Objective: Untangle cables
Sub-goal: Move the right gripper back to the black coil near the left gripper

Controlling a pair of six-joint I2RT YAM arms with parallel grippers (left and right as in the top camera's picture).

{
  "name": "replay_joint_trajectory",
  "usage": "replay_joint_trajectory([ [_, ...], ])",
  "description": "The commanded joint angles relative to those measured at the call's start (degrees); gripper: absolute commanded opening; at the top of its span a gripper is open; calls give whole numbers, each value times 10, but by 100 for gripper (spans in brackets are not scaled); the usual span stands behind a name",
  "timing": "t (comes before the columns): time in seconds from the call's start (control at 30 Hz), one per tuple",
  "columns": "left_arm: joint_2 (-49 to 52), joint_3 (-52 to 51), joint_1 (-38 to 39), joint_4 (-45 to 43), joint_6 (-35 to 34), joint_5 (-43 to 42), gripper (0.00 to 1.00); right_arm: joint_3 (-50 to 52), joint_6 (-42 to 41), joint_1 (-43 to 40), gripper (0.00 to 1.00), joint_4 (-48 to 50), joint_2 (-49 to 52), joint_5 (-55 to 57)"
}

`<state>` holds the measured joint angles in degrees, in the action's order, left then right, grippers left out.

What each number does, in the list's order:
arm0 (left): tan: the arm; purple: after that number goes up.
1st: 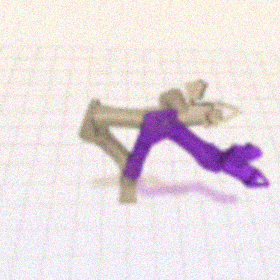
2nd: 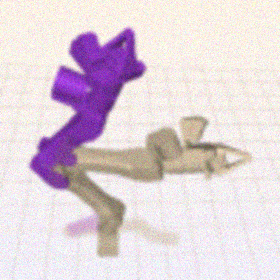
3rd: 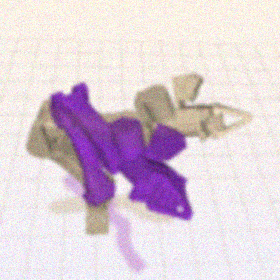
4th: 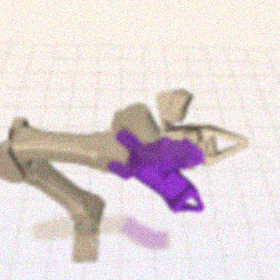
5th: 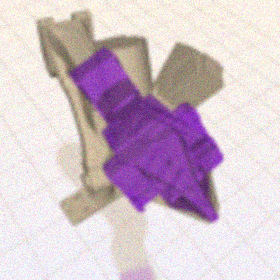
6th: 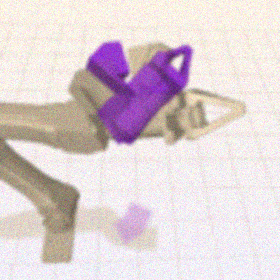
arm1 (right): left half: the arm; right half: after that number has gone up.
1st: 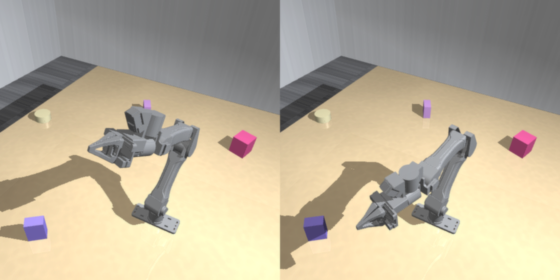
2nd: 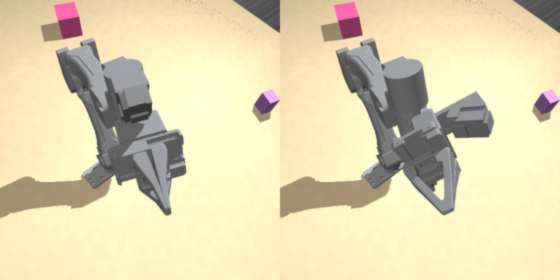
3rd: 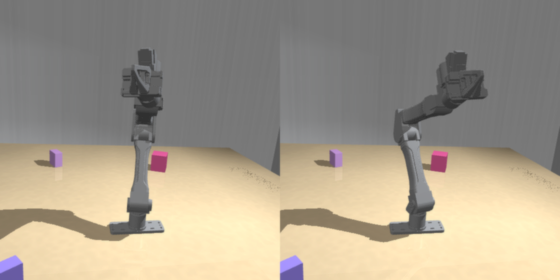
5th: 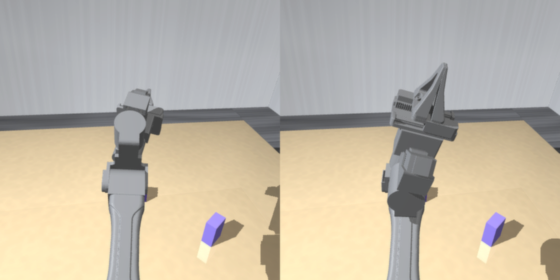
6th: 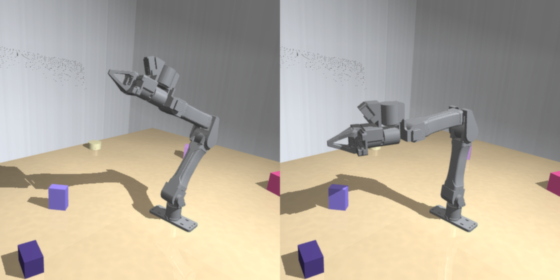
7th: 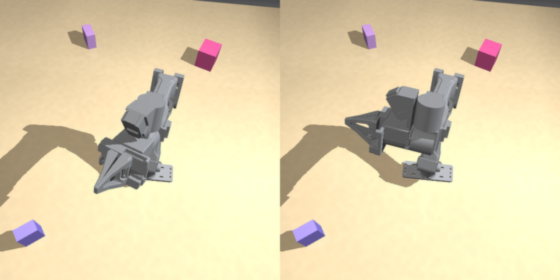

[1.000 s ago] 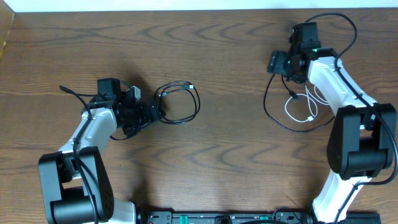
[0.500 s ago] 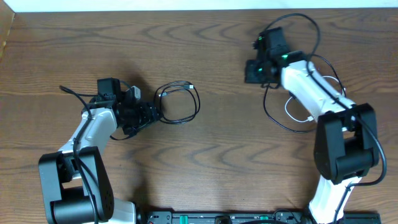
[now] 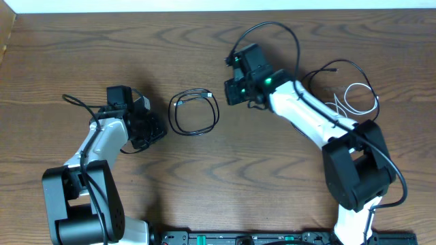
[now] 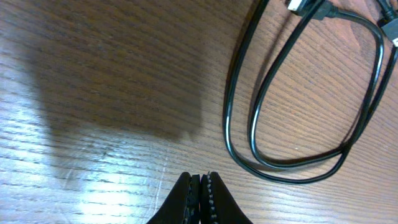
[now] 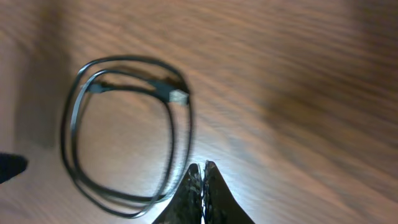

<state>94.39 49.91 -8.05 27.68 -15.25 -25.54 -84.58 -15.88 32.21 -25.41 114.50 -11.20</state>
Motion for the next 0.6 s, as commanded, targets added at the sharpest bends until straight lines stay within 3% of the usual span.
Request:
replay_joint_trajectory([
  [0.0, 3, -2, -2, 3, -6, 12, 8, 4, 7, 23, 1, 7, 24, -5],
  [0.57, 3, -2, -2, 3, -6, 12, 8, 4, 7, 99, 2, 24, 84, -6],
])
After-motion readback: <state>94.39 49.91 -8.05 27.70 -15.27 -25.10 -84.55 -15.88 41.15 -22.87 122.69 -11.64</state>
